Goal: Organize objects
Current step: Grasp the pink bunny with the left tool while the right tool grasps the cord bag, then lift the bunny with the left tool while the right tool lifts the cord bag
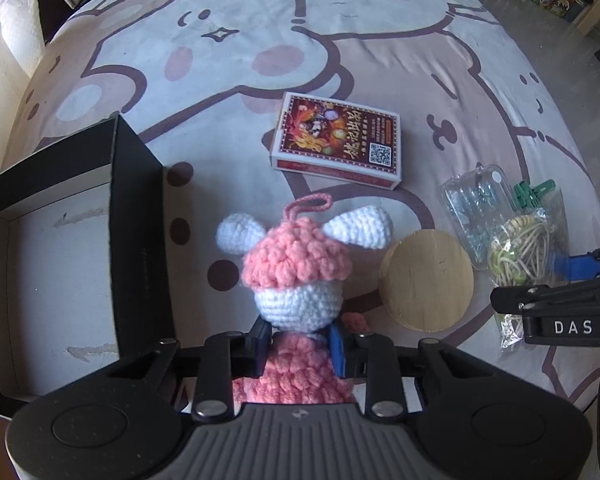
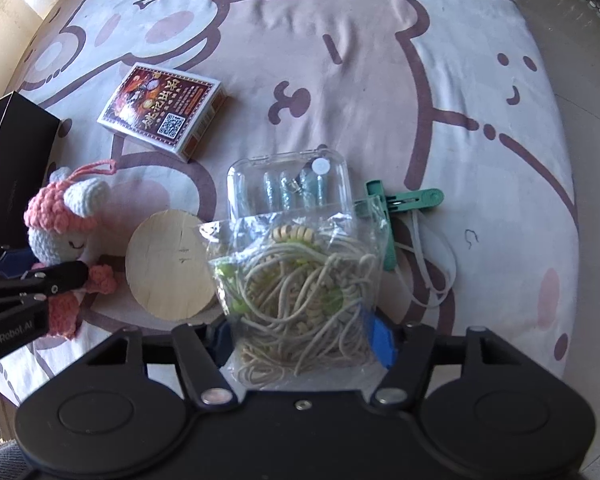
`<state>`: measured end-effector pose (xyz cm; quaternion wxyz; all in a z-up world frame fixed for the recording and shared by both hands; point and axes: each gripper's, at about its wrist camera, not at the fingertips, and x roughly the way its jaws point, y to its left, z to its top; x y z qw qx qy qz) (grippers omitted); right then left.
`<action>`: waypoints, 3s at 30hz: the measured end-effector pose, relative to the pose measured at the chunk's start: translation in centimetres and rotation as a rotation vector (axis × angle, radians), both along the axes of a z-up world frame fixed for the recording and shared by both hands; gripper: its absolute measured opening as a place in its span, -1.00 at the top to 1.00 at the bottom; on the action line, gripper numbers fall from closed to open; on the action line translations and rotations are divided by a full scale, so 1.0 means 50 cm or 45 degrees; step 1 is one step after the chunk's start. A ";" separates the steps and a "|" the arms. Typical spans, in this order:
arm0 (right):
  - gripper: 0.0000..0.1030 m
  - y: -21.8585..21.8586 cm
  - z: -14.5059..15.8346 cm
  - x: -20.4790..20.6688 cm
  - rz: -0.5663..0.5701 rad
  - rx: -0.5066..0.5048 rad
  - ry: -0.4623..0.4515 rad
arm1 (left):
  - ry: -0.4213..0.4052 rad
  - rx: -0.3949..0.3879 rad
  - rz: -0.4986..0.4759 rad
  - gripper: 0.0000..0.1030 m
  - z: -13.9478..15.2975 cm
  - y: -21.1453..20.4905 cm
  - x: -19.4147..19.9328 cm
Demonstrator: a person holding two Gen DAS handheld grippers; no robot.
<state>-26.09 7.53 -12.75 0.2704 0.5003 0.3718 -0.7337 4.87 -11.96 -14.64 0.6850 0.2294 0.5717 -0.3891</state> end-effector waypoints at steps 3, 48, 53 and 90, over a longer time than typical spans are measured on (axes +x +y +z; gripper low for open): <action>-0.25 0.009 0.015 0.014 -0.010 -0.030 0.012 | -0.017 -0.013 0.006 0.39 0.015 0.007 0.004; -0.23 0.134 0.290 0.173 -0.104 -0.601 0.365 | -0.306 -0.482 0.002 0.39 0.306 0.127 -0.072; -0.23 0.134 0.293 0.169 -0.108 -0.591 0.383 | -0.309 -0.502 -0.014 0.39 0.314 0.126 -0.075; -0.23 0.035 0.267 0.226 -0.068 -0.532 0.416 | -0.322 -0.499 0.078 0.39 0.301 0.225 0.018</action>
